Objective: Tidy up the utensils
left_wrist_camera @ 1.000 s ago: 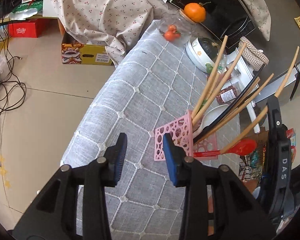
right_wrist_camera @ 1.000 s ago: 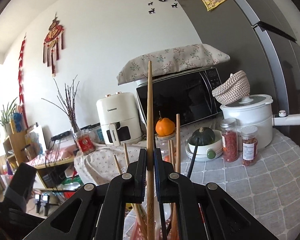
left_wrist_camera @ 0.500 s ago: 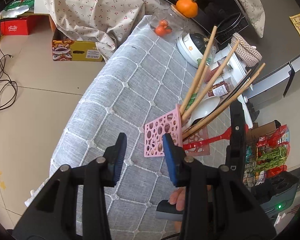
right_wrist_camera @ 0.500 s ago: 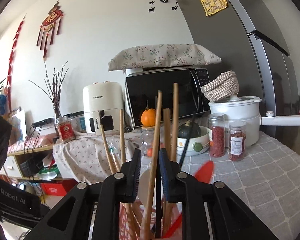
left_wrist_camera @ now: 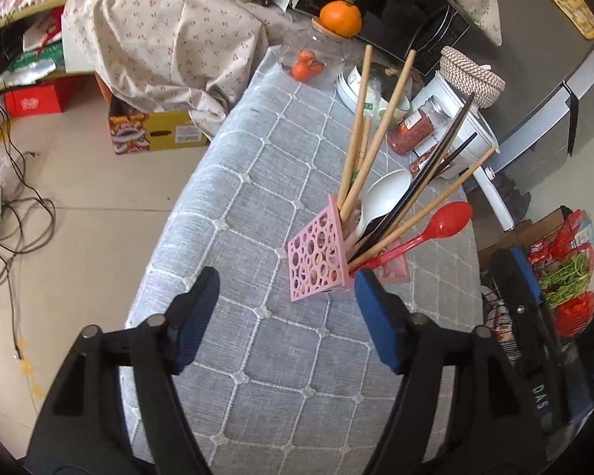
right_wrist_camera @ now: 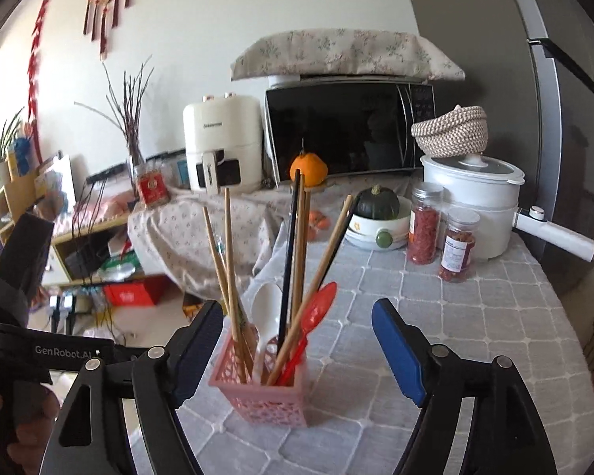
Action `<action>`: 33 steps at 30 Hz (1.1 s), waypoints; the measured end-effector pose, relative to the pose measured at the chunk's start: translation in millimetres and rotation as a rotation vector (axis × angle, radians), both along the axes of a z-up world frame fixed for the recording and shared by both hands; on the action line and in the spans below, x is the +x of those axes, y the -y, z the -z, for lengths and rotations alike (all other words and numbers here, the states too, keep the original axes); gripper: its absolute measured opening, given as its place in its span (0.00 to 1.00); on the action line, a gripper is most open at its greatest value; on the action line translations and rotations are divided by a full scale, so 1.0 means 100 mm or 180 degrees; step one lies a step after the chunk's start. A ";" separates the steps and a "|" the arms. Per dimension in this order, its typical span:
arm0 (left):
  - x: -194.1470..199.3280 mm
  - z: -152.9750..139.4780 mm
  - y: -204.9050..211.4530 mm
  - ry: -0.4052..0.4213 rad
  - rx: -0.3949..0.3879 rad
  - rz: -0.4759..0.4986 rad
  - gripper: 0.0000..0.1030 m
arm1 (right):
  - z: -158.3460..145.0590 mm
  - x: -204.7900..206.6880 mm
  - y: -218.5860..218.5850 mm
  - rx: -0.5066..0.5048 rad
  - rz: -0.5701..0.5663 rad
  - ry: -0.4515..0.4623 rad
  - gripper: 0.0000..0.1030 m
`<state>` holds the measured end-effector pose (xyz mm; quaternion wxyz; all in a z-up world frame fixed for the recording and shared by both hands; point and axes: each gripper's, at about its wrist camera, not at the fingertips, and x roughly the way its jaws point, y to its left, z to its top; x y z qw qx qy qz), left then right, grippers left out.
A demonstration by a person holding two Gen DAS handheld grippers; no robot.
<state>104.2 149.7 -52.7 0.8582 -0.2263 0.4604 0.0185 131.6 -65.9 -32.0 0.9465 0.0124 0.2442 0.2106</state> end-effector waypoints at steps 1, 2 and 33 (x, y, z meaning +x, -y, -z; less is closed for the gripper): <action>-0.06 -0.05 0.01 0.0012 0.0069 -0.0057 0.80 | -0.07 -0.02 0.06 -0.0069 -0.0021 -0.0065 0.80; -0.11 -0.08 0.01 0.0001 0.0098 -0.0111 0.81 | -0.13 -0.06 0.12 -0.0121 -0.0018 -0.0118 0.84; -0.57 -0.19 0.97 0.0303 0.1317 0.0289 0.82 | -0.06 -0.62 0.68 -0.0514 -0.0239 -0.1130 0.90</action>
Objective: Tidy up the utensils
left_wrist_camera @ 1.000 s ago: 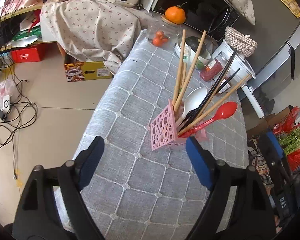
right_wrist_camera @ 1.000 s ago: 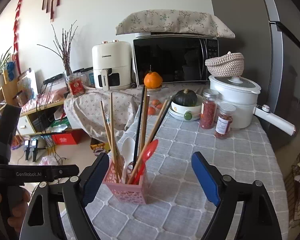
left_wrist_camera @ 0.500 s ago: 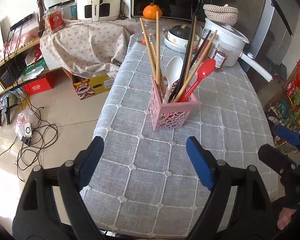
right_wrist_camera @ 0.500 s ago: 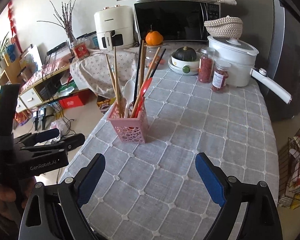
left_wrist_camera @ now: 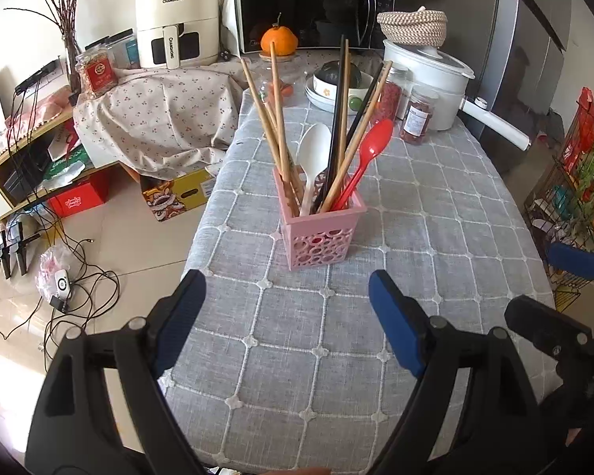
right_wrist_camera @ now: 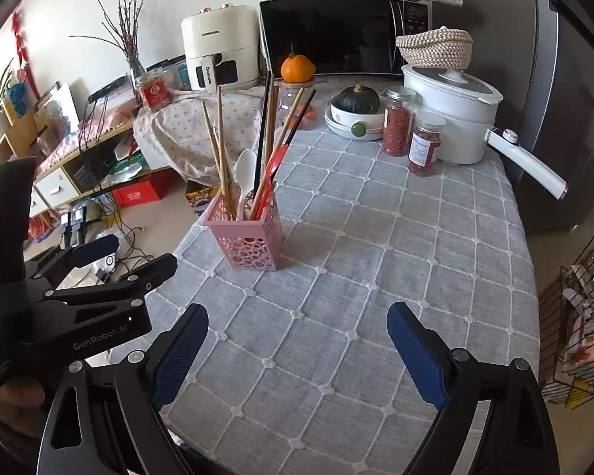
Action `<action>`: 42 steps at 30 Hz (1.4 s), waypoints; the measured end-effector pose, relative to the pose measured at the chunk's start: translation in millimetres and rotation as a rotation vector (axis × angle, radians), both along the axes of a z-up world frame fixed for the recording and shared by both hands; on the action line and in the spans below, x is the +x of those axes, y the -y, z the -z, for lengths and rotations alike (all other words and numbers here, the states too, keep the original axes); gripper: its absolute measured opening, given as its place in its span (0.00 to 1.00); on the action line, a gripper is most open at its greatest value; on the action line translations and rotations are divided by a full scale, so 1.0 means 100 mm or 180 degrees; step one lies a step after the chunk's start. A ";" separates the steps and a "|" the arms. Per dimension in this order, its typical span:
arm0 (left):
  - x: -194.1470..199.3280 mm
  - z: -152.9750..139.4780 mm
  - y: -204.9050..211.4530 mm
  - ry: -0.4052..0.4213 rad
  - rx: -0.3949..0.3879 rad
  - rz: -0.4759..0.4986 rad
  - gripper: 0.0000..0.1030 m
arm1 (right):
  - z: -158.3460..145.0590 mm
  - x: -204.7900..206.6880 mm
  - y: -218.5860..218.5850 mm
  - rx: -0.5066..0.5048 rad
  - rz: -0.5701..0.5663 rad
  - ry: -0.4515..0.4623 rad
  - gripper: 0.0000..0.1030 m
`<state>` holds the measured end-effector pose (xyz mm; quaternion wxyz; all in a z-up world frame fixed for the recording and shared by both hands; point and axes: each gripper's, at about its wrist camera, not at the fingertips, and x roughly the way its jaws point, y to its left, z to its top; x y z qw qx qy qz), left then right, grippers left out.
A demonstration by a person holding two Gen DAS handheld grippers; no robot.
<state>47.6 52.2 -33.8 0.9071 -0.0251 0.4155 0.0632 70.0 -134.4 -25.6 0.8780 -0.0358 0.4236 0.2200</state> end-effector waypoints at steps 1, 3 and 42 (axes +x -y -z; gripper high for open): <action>0.00 -0.01 0.01 0.0002 -0.0014 0.0012 0.82 | 0.01 0.00 0.00 0.0011 -0.0009 -0.0013 0.90; -0.01 0.00 0.04 -0.0007 -0.0012 0.0024 0.82 | 0.02 0.00 0.00 0.0003 -0.0015 -0.0035 0.90; 0.04 0.14 0.06 -0.0249 -0.0036 0.0076 0.82 | 0.07 0.04 0.00 -0.0015 0.0000 -0.0094 0.90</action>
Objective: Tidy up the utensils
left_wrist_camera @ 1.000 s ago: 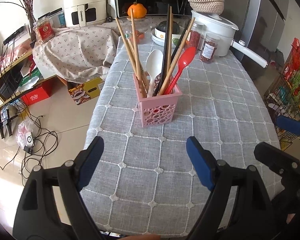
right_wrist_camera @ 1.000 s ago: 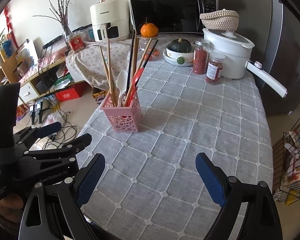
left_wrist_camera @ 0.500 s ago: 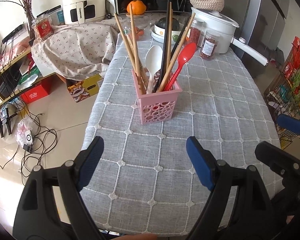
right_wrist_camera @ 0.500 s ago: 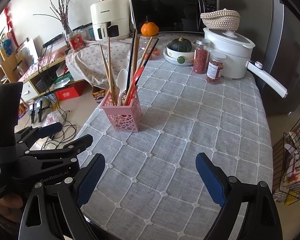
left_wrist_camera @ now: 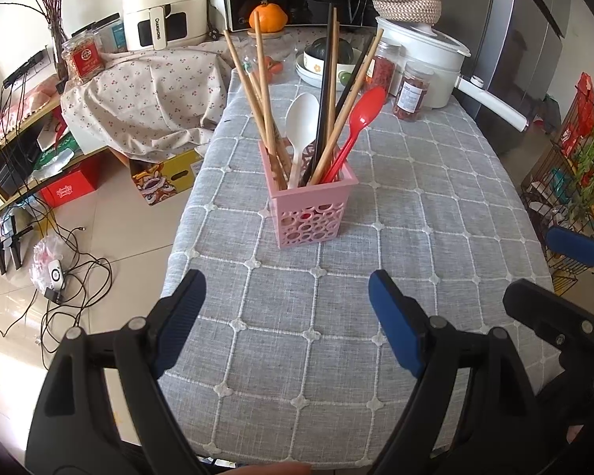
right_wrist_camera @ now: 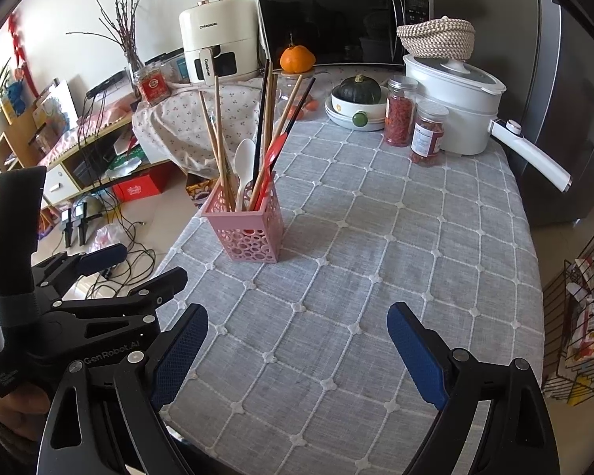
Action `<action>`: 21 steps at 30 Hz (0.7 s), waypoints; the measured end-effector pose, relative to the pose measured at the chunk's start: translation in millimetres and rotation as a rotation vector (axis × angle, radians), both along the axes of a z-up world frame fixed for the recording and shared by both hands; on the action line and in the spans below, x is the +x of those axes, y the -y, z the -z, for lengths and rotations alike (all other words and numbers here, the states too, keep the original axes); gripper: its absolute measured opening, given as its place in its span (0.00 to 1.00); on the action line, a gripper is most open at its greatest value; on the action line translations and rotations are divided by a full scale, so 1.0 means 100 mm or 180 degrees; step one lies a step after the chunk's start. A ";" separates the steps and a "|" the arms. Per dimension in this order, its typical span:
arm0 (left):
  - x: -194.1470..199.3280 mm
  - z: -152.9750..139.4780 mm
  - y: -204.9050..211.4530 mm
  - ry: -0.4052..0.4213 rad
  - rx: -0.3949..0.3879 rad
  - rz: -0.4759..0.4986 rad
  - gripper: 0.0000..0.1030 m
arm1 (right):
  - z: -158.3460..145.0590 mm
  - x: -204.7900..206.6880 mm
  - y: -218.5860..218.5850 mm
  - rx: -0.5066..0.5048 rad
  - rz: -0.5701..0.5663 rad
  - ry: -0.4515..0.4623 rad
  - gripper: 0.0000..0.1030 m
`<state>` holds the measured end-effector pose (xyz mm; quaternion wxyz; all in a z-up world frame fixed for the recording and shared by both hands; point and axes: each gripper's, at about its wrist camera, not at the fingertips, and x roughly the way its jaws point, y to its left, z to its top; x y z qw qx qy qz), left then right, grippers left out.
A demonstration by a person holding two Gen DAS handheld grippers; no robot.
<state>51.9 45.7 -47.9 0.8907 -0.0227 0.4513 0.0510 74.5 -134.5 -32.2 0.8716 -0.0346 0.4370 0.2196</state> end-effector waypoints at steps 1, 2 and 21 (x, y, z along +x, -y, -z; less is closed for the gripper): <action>0.00 0.00 0.00 -0.0002 0.0002 0.0001 0.82 | 0.00 0.00 0.00 0.0002 -0.0004 0.0000 0.90; 0.00 0.00 0.00 0.0000 0.0003 0.0003 0.82 | 0.00 0.00 0.00 0.0000 -0.0010 0.0002 0.90; 0.01 -0.01 0.02 0.0016 -0.0028 0.0051 0.82 | -0.01 -0.01 -0.03 -0.0024 -0.0033 0.0031 0.91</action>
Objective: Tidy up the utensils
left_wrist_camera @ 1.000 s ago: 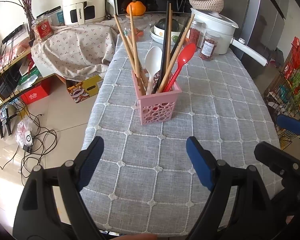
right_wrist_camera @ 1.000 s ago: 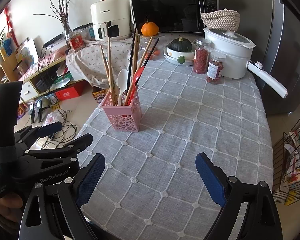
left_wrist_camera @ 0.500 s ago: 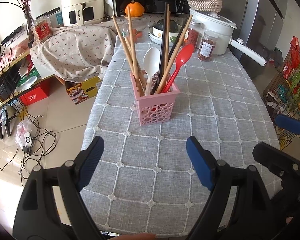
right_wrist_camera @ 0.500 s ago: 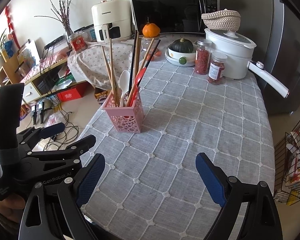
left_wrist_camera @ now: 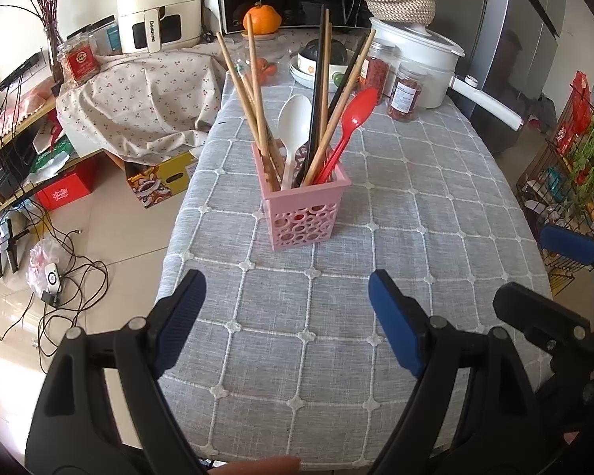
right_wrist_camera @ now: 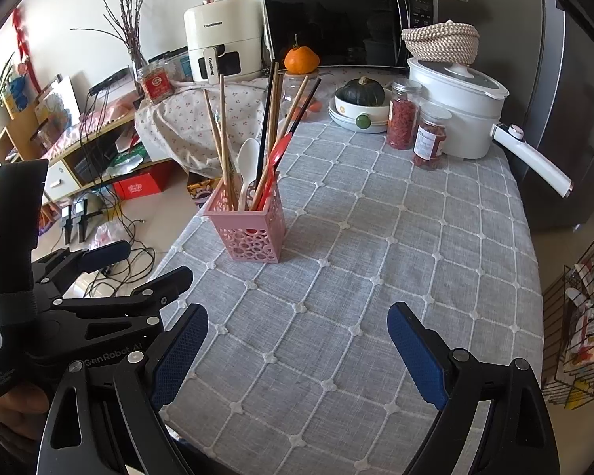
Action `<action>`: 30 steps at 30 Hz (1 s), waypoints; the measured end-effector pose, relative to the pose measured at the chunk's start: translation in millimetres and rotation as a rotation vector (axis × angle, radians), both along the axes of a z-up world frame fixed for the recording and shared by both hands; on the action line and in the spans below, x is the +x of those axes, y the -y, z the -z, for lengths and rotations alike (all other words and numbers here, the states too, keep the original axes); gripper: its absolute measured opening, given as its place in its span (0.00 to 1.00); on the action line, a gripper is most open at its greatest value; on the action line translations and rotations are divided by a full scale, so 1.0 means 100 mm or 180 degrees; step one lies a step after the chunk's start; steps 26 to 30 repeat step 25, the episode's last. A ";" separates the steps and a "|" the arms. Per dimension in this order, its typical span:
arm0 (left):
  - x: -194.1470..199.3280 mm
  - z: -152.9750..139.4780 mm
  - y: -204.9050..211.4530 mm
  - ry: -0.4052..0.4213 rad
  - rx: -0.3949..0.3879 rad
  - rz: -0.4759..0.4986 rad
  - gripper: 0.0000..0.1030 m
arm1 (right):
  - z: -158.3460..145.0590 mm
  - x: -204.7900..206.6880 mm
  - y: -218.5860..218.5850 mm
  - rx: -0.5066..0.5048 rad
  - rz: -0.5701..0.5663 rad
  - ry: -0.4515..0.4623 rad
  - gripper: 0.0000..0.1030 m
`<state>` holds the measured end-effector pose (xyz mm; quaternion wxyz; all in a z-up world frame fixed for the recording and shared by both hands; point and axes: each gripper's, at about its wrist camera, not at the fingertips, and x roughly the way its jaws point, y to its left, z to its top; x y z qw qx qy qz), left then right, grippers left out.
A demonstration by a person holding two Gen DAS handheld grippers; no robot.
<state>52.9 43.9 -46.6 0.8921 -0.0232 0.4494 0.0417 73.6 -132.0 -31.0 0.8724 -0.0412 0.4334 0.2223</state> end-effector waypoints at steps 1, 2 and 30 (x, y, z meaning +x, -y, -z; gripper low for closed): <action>0.00 0.00 0.00 0.0003 0.0000 -0.0005 0.82 | 0.00 0.00 0.00 -0.0002 0.0002 0.0002 0.91; 0.00 0.00 0.00 0.0005 0.0002 -0.0005 0.82 | 0.00 0.00 0.00 -0.0002 0.0000 0.0001 0.91; -0.02 -0.02 0.01 0.0075 0.0000 0.0011 0.82 | -0.01 -0.01 -0.03 -0.0009 -0.0001 0.0010 0.91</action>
